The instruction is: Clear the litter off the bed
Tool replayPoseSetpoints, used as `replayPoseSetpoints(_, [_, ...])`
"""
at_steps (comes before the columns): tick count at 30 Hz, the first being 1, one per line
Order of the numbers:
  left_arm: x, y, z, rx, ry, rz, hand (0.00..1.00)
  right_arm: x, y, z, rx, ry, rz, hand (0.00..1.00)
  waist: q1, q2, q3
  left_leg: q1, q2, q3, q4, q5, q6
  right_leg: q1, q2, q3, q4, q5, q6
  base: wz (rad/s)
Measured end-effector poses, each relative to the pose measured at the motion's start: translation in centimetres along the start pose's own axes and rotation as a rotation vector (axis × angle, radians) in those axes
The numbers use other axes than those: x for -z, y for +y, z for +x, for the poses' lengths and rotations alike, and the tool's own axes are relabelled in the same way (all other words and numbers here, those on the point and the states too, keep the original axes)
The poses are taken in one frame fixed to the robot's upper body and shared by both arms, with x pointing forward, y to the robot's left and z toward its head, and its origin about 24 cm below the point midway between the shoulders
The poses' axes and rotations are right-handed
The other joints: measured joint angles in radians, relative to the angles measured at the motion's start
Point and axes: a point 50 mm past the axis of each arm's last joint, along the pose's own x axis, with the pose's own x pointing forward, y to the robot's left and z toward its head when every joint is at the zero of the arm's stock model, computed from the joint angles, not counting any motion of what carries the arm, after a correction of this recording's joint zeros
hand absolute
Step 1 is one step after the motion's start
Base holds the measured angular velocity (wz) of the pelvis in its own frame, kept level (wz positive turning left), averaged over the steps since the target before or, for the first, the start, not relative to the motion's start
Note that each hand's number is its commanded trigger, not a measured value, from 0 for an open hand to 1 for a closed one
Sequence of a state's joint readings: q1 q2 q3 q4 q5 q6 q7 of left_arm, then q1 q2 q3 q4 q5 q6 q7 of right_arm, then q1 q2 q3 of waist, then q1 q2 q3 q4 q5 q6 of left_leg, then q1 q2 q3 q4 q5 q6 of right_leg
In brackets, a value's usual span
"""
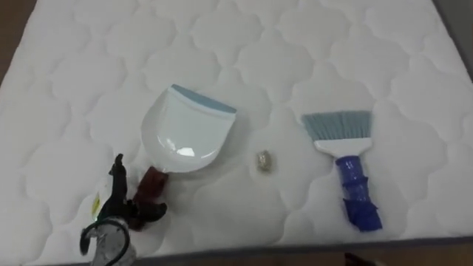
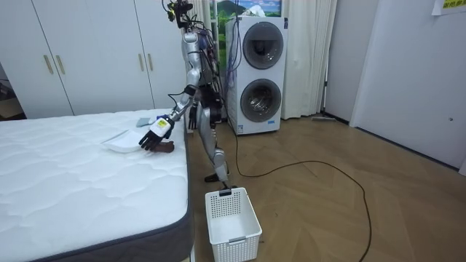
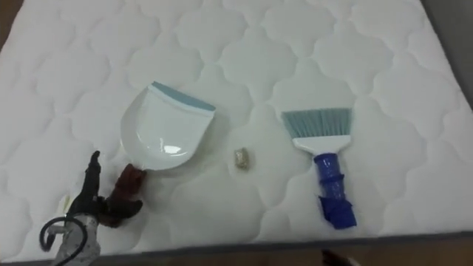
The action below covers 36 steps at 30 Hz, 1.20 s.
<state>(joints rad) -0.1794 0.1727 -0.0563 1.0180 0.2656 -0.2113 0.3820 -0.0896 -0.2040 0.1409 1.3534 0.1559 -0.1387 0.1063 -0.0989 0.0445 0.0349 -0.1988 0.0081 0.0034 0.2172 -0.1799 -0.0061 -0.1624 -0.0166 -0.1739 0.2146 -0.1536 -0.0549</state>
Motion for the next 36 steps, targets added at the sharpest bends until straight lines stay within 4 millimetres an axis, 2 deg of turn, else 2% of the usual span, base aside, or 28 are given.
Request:
replayPoseSetpoints(1, [-0.3, 0.0, 0.1, -0.001, -0.006, 0.000, 0.00, 0.0, 0.0, 0.0, 0.001, 0.002, -0.002, 0.00, -0.004, -0.002, 0.0014, -0.018, 0.005, 0.026, -0.022, 0.025, 0.018, -0.001, 0.000, 0.012, 0.002, -0.003, 0.004, 0.42])
replayPoseSetpoints(2, [-0.5, 0.0, 0.2, -0.001, -0.017, 0.003, 0.00, 0.5, 0.1, -0.1, 0.000, 0.020, 0.004, 0.00, -0.002, -0.015, 0.0003, -0.013, 0.003, 0.052, -0.016, 0.048, 0.022, -0.004, -0.005, 0.024, 0.011, -0.005, 0.008, 0.32])
replayPoseSetpoints(3, [-0.7, 0.0, 0.3, -0.001, -0.026, 0.004, 0.00, 0.4, 0.1, 0.0, 0.001, 0.019, 0.003, 0.00, 0.002, -0.018, -0.0005, -0.014, 0.001, 0.051, -0.016, 0.051, 0.023, -0.010, -0.006, 0.022, 0.018, -0.006, 0.011, 0.16])
replayPoseSetpoints(5, [-0.9, -0.1, 0.3, 0.000, -0.034, 0.004, 0.00, 0.1, 0.1, 0.0, 0.001, 0.011, -0.002, 0.00, 0.025, -0.020, -0.0005, -0.018, -0.003, 0.049, -0.013, 0.051, 0.023, -0.022, -0.009, 0.015, 0.026, -0.006, 0.011, -0.06])
replayPoseSetpoints(7, [-0.6, -0.1, 0.3, -0.001, -0.026, 0.007, 0.00, -0.2, 0.3, 0.1, -0.008, 0.009, -0.031, 0.00, 0.028, -0.018, 0.0002, -0.020, -0.006, 0.051, -0.013, 0.050, 0.023, -0.020, -0.013, 0.006, 0.022, -0.006, 0.011, -0.05])
replayPoseSetpoints(14, [-0.7, 0.1, 0.8, -0.021, 0.022, -0.053, 0.00, -1.0, 0.5, 0.3, -0.007, 0.010, -0.059, 0.00, 0.025, -0.014, 0.0018, -0.061, -0.007, 0.052, 0.015, 0.050, 0.024, -0.054, -0.016, -0.005, 0.040, -0.014, 0.013, 0.00])
replayPoseSetpoints(17, [-0.9, 0.3, 1.1, -0.034, 0.033, -0.090, 0.00, -1.1, 0.3, 0.3, 0.002, 0.009, -0.042, 0.00, 0.022, -0.014, 0.0035, -0.076, -0.018, 0.050, 0.031, 0.051, 0.025, -0.079, -0.024, 0.002, 0.076, -0.032, 0.009, 0.00])
replayPoseSetpoints(21, [-1.4, 1.0, 1.6, -0.059, 0.036, -0.128, 0.00, -1.5, 0.1, 0.3, 0.011, -0.004, -0.031, 0.00, 0.021, -0.014, 0.0045, -0.105, -0.020, 0.049, 0.061, 0.052, 0.026, -0.122, -0.035, 0.004, 0.132, -0.055, 0.006, 0.01])
replayPoseSetpoints(31, [-1.3, 0.6, 1.5, -0.036, 0.042, -0.108, 0.00, -2.4, 0.2, 0.4, 0.030, -0.044, -0.039, 0.00, 0.021, -0.017, 0.0085, -0.178, -0.019, 0.050, 0.105, 0.053, 0.027, -0.187, -0.041, -0.004, 0.170, -0.060, 0.004, 0.03])
replayPoseSetpoints(36, [-1.2, 0.5, 1.5, -0.034, 0.051, -0.101, 0.00, -2.6, 0.2, 0.5, 0.040, -0.050, -0.038, 0.00, 0.019, -0.019, 0.0104, -0.212, -0.016, 0.050, 0.123, 0.053, 0.027, -0.208, -0.046, -0.022, 0.182, -0.060, 0.003, 0.09])
